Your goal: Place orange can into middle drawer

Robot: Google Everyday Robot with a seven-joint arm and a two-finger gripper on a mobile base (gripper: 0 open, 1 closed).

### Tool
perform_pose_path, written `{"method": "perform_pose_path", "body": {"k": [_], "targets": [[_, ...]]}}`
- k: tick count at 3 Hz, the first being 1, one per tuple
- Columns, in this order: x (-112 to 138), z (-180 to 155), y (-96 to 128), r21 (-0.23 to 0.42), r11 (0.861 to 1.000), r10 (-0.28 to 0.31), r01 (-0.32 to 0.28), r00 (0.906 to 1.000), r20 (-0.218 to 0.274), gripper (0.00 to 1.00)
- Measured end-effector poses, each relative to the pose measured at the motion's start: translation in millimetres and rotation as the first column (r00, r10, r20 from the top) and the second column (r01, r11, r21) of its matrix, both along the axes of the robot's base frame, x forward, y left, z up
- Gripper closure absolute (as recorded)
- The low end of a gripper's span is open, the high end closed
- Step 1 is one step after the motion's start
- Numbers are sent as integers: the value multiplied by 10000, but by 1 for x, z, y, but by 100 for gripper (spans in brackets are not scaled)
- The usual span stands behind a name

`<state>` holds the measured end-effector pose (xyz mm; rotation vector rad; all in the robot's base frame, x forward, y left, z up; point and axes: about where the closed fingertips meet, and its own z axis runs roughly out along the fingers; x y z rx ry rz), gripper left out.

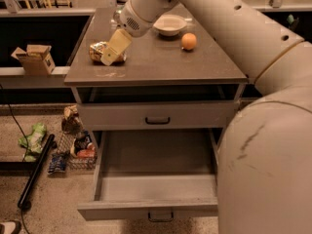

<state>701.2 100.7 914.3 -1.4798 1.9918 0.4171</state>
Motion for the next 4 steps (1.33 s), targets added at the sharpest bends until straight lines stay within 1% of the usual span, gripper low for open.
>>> {"method": "perform_pose_path", "body": {"k": [1,2,4], "targets": [[26,-7,16,8,10000,56,-56,9995,321,0],[53,-20,31,151,9993,-350,344,9985,411,0],[78,-41,49,340,9973,-656,649,9976,213,0]]}}
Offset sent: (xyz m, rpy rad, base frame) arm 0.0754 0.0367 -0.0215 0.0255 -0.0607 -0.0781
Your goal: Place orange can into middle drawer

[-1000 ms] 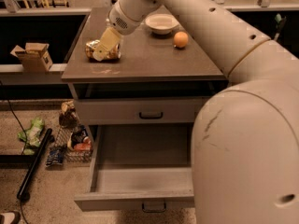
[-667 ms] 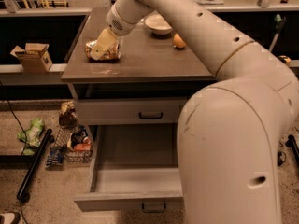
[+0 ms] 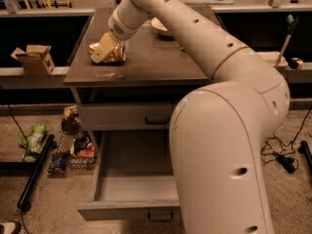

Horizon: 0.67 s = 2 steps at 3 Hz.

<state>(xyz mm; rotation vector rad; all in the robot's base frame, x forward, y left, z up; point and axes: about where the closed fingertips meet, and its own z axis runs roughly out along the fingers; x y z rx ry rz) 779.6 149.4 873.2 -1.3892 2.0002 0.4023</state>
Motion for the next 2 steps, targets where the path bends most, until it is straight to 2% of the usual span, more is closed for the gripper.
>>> {"method": "perform_pose_path", "body": {"k": [2], "targets": [[12,-19,11,3,10000,-1,1,9998,-217,0]]}}
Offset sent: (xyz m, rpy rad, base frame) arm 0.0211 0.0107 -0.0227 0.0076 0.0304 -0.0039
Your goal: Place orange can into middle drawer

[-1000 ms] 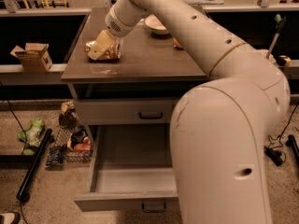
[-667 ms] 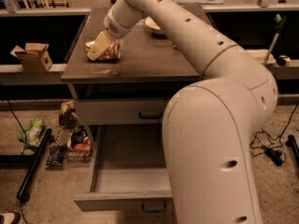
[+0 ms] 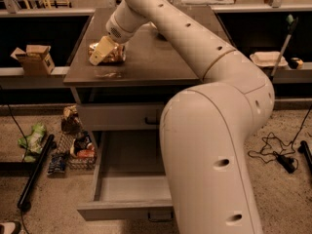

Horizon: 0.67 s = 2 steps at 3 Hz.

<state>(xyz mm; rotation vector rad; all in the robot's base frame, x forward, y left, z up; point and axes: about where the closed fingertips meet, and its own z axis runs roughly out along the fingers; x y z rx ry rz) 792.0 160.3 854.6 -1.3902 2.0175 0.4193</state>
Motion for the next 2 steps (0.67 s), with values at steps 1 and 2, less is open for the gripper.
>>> {"method": "perform_pose_path", "body": {"k": [1,2], "targets": [[3,-11,1,-31,10000,31,-31,9998,-201,0],[4,-21,1,-60,10000,46,-49,9993,-384,18]]}}
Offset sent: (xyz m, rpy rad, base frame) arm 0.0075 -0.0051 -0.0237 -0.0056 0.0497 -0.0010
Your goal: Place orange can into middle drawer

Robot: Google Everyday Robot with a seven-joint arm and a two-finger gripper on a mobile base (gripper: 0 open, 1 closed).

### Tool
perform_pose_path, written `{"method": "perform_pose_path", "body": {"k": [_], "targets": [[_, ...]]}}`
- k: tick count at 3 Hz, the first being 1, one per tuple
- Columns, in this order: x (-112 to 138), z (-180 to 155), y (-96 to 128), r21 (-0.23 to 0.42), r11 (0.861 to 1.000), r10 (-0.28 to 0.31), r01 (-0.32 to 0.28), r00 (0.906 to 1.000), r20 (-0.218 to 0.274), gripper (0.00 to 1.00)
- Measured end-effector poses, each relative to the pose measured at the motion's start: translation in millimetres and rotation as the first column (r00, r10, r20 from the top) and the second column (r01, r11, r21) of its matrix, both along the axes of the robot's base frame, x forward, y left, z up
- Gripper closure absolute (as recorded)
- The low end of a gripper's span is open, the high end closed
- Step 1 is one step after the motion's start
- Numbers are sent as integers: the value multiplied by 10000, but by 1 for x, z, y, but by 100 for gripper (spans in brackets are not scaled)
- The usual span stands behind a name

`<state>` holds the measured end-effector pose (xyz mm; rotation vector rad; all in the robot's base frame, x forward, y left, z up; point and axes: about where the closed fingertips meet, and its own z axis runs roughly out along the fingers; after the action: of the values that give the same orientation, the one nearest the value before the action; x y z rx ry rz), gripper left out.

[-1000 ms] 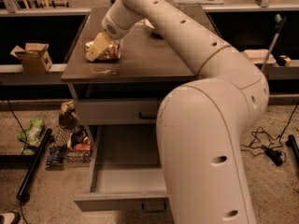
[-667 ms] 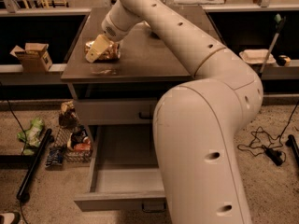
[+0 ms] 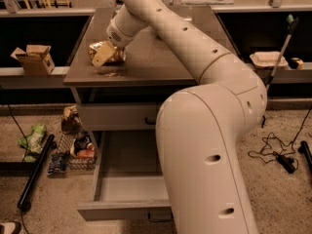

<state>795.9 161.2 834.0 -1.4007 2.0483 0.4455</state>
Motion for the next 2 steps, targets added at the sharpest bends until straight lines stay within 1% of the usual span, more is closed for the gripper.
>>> {"method": "perform_pose_path", "body": {"k": [1,2], "targets": [[0,-1,0,-2,10000,1,-1,10000,-9,42],[-4,12,-8,-76,10000,-45,48,9993,367,72]]}}
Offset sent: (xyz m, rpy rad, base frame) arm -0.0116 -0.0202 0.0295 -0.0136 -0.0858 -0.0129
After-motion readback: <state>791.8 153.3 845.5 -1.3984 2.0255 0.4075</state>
